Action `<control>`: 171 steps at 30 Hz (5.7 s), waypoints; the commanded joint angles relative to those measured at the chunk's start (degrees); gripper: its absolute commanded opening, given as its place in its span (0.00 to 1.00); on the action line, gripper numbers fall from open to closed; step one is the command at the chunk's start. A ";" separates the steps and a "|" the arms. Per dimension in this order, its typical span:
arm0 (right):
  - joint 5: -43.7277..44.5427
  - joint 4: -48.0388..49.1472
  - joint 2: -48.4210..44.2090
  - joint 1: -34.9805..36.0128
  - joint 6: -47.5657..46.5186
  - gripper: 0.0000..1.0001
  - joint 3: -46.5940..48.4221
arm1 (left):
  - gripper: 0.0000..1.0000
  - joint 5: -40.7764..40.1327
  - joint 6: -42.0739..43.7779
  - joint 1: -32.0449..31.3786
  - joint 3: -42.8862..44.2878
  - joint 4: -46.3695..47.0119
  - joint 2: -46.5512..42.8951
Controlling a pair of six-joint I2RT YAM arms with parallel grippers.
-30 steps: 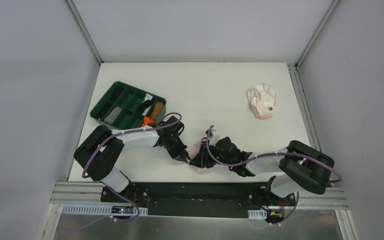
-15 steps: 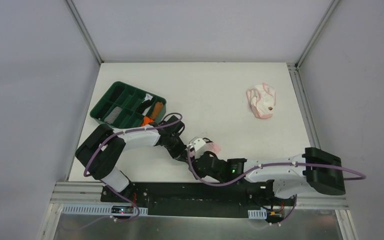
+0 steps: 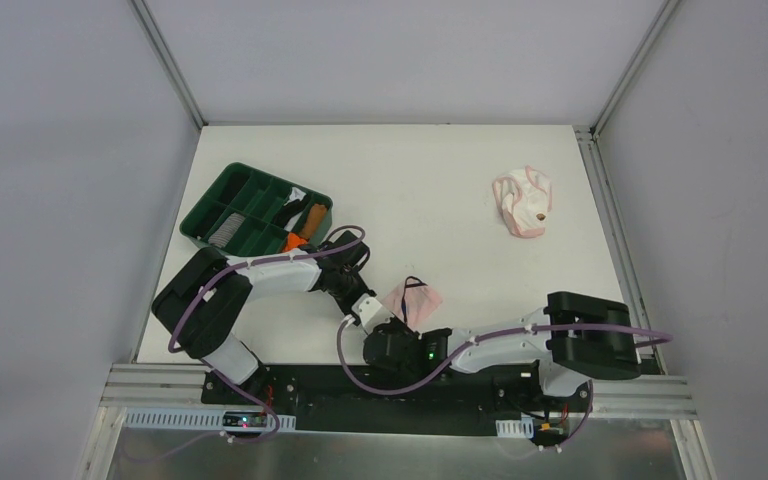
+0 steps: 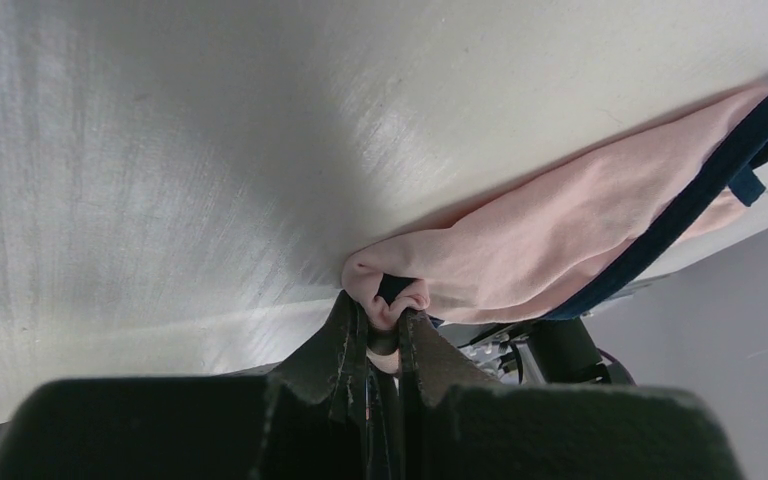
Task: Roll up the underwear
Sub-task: Roll the underwear to the center of the board.
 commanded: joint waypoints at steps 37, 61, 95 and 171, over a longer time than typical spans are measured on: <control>-66.21 84.36 17.43 -37.23 45.90 0.00 -32.86 | 0.60 -4.62 0.25 0.13 -7.34 6.63 -10.19; -43.79 33.21 -19.65 -28.82 32.93 0.50 -27.88 | 0.00 -4.23 0.24 0.11 -2.34 -2.66 -4.73; -1.14 -9.02 4.44 0.36 7.51 0.31 9.26 | 0.00 -2.97 -0.19 0.06 -0.82 -5.47 -5.00; -41.18 8.47 -23.34 -26.16 18.19 0.43 -16.07 | 0.00 -1.45 -2.28 -0.99 -5.67 -0.74 -5.56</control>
